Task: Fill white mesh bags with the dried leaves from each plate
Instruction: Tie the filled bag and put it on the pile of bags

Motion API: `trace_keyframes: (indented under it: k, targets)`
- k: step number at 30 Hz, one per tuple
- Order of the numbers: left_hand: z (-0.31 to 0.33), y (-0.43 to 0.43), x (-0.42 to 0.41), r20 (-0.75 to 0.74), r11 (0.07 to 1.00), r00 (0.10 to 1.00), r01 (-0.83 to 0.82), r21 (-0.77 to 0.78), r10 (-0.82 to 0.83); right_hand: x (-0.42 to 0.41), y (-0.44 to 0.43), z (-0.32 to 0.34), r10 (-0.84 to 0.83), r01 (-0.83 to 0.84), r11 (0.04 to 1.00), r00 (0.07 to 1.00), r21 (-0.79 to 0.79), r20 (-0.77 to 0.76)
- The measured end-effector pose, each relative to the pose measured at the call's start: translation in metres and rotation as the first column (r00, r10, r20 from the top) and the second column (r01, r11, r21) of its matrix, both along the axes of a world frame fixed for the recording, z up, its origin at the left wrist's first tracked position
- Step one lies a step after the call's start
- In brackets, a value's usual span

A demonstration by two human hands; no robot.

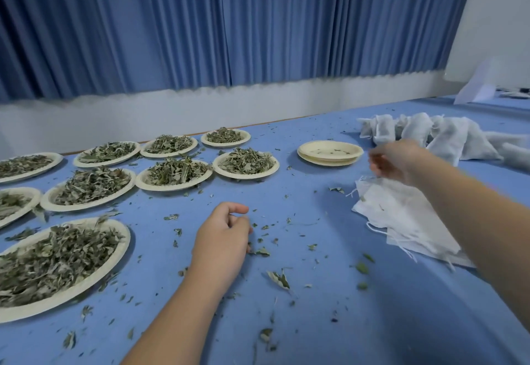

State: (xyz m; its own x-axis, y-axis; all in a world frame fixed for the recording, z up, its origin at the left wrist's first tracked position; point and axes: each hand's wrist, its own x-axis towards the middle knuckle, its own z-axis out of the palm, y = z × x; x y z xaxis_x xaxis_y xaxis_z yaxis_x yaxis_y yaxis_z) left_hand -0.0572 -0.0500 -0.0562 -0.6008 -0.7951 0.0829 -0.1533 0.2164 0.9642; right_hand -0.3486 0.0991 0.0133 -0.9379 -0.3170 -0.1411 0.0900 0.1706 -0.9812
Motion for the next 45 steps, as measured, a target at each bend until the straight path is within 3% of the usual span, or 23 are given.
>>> trace_keyframes:
  k: [3, 5, 7, 9, 14, 17, 19, 22, 24, 29, 36, 41, 45]
  targets:
    - [0.001, 0.001, 0.001, 0.005, 1.000, 1.000, 0.013, -0.016, -0.012, 0.025, 0.025, 0.005, 0.184, -0.078, 0.915, 0.954, 0.395, -0.237]
    - [0.001, 0.003, 0.003, 0.012, 0.999, 1.000, 0.021, -0.034, -0.020, 0.046, 0.038, 0.006, 0.401, -0.131, 0.748, 0.871, 0.650, -0.286]
    - [0.000, 0.004, 0.004, 0.025, 0.998, 0.999, 0.031, -0.057, -0.029, 0.069, 0.046, 0.003, 0.548, -0.074, 0.538, 0.787, 0.840, -0.282]
    - [-0.001, 0.006, 0.005, 0.038, 0.995, 0.998, 0.045, -0.085, -0.042, 0.086, 0.047, -0.006, 0.645, 0.085, 0.362, 0.696, 0.928, -0.315]
    - [-0.001, 0.011, 0.010, 0.076, 0.988, 0.995, 0.079, -0.136, -0.069, 0.105, 0.041, -0.019, 0.689, 0.342, 0.257, 0.591, 0.904, -0.419]
    - [0.001, 0.015, 0.014, 0.091, 0.984, 0.992, 0.095, -0.152, -0.082, 0.108, 0.046, -0.019, 0.636, 0.391, 0.338, 0.575, 0.856, -0.514]
    - [0.006, 0.019, 0.015, 0.089, 0.977, 0.992, 0.103, -0.186, -0.088, 0.111, 0.055, -0.016, 0.544, 0.329, 0.532, 0.573, 0.780, -0.613]
    - [0.026, 0.029, 0.016, 0.045, 0.966, 0.995, 0.098, -0.240, -0.089, 0.122, 0.070, -0.004, 0.343, 0.063, 0.873, 0.628, 0.484, -0.699]
    - [0.047, 0.036, 0.016, -0.047, 0.973, 0.994, 0.088, -0.215, -0.100, 0.137, 0.075, 0.007, 0.296, -0.110, 0.947, 0.668, 0.303, -0.682]
    - [0.091, 0.049, 0.031, -0.200, 0.989, 0.969, 0.144, -0.023, -0.145, 0.187, 0.069, 0.028, 0.363, -0.462, 0.887, 0.700, -0.001, -0.615]
    - [0.084, 0.032, 0.115, -0.145, 0.962, 0.953, 0.271, 0.025, -0.264, 0.253, 0.025, 0.032, 0.529, -0.657, 0.751, 0.657, -0.064, -0.537]
    - [0.082, 0.012, 0.187, 0.105, 0.941, 0.973, 0.225, -0.254, -0.205, 0.296, -0.012, 0.024, 0.675, -0.782, 0.621, 0.568, -0.052, -0.470]
    - [0.073, 0.003, 0.227, 0.226, 0.924, 0.958, 0.238, -0.300, -0.174, 0.322, -0.048, 0.016, 0.799, -0.826, 0.554, 0.491, 0.106, -0.346]
